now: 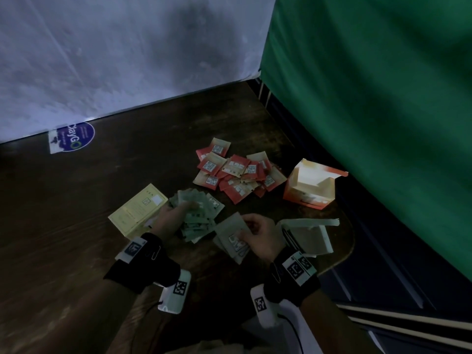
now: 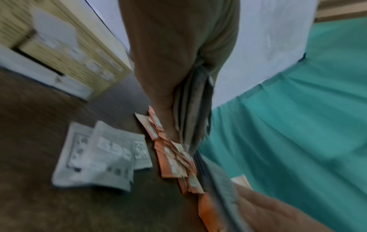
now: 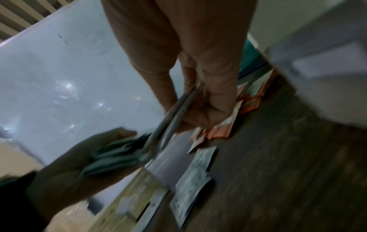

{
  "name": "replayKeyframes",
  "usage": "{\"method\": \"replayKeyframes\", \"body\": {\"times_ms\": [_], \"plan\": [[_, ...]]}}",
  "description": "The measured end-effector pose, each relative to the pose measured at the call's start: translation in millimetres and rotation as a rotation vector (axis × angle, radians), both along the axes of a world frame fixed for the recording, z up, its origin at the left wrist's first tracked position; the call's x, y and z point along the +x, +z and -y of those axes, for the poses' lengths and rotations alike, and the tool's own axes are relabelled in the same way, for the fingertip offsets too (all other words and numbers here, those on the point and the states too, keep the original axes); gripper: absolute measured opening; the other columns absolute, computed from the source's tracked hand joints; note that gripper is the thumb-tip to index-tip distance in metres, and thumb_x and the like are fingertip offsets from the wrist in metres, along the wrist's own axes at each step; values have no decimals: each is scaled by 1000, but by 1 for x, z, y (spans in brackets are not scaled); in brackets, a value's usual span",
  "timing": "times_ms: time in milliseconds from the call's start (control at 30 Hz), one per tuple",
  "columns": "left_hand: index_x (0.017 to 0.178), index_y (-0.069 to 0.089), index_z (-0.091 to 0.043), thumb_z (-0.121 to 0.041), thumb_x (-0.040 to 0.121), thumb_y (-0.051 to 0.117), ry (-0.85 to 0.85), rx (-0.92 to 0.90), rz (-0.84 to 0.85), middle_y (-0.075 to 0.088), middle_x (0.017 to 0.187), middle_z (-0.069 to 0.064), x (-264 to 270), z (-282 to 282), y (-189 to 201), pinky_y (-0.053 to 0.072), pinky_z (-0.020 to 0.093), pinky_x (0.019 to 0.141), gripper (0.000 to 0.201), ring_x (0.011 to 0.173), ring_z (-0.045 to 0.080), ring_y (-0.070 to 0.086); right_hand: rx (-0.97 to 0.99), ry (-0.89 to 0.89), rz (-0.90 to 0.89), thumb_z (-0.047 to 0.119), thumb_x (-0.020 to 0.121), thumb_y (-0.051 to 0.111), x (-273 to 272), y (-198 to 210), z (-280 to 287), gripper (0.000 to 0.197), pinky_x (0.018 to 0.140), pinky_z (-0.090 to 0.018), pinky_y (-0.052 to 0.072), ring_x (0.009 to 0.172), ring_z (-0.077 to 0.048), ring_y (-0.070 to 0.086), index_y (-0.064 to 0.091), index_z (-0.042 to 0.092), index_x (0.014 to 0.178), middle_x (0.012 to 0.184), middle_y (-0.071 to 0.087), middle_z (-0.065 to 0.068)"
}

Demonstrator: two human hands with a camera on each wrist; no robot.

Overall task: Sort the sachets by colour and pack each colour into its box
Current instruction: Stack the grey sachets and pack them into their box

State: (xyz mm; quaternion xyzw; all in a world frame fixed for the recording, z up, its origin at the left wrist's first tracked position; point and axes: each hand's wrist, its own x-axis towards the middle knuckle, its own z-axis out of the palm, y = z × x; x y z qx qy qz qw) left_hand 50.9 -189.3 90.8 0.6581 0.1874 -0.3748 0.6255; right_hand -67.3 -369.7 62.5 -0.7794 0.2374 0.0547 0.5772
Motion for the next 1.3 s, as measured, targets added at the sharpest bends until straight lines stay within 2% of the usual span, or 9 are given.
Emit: {"method": "replayKeyframes", "body": {"times_ms": [167, 367, 567, 700, 800, 933, 1067, 1200, 1300], "plan": [[127, 51, -31, -12, 91, 54, -184, -64, 25, 68, 104, 11, -4, -6, 0, 56, 32, 60, 40, 80, 24, 70, 191, -270, 44, 6, 82, 70, 6, 9, 5, 21, 85, -42, 56, 95, -24, 67, 67, 12, 102, 103, 70, -9], [88, 69, -6, -28, 86, 50, -132, -266, -80, 70, 75, 16, -34, 11, 2, 53, 34, 61, 29, 62, 27, 66, -89, -132, 79, 27, 77, 77, 19, 6, -26, 35, 87, -35, 54, 100, -14, 63, 67, 15, 109, 108, 68, 0], [91, 61, 1, -10, 87, 46, -122, -268, -82, 68, 73, 16, -33, 11, 0, 56, 31, 53, 18, 58, 26, 67, -453, 110, 202, 41, 88, 62, 17, 15, -40, 42, 84, -33, 48, 101, -21, 53, 64, 14, 120, 107, 60, -9], [89, 60, 0, -7, 77, 54, -174, -189, -53, 64, 77, 18, -29, 5, 0, 52, 29, 51, 16, 56, 25, 64, -359, 399, 240, 47, 65, 81, 15, 19, -27, 107, 107, -22, 24, 131, -5, 20, 22, 16, 149, 147, 27, -3], [73, 60, -4, -2, 64, 57, -271, -196, -61, 62, 71, 15, -31, 12, 5, 49, 26, 49, 9, 54, 19, 63, -434, 674, 134, 51, 48, 88, 20, 19, -32, 142, 115, -33, 5, 144, -8, -4, -7, 24, 150, 159, -1, 5], [69, 65, -2, -13, 72, 64, -184, -328, -135, 64, 66, 14, -40, 13, 13, 50, 24, 45, 11, 50, 18, 64, -330, 559, 217, 38, 49, 92, 24, 14, -43, 121, 114, -44, 29, 137, -18, 33, 22, 18, 146, 146, 36, -3], [66, 75, -5, -36, 21, 92, -247, -486, -148, 69, 67, 15, -42, 5, 19, 54, 27, 49, 57, 55, 24, 67, -184, 405, 271, 26, 51, 93, 21, 17, -40, 98, 101, -44, 45, 119, -17, 52, 40, 16, 133, 129, 53, -2], [99, 66, -5, -49, 87, 51, -289, -385, -191, 72, 84, 13, -36, 8, 21, 57, 30, 61, 48, 72, 23, 71, -125, 410, 191, 25, 55, 92, 17, 20, -37, 104, 106, -32, 41, 125, -9, 47, 32, 22, 140, 137, 49, 3], [111, 62, -9, -57, 93, 31, -327, -273, -141, 71, 99, 14, -33, 11, 18, 55, 36, 74, 60, 89, 27, 70, -190, 456, 192, 30, 57, 91, 14, 16, -35, 108, 110, -41, 36, 129, -16, 44, 27, 19, 144, 142, 45, 0]]}}
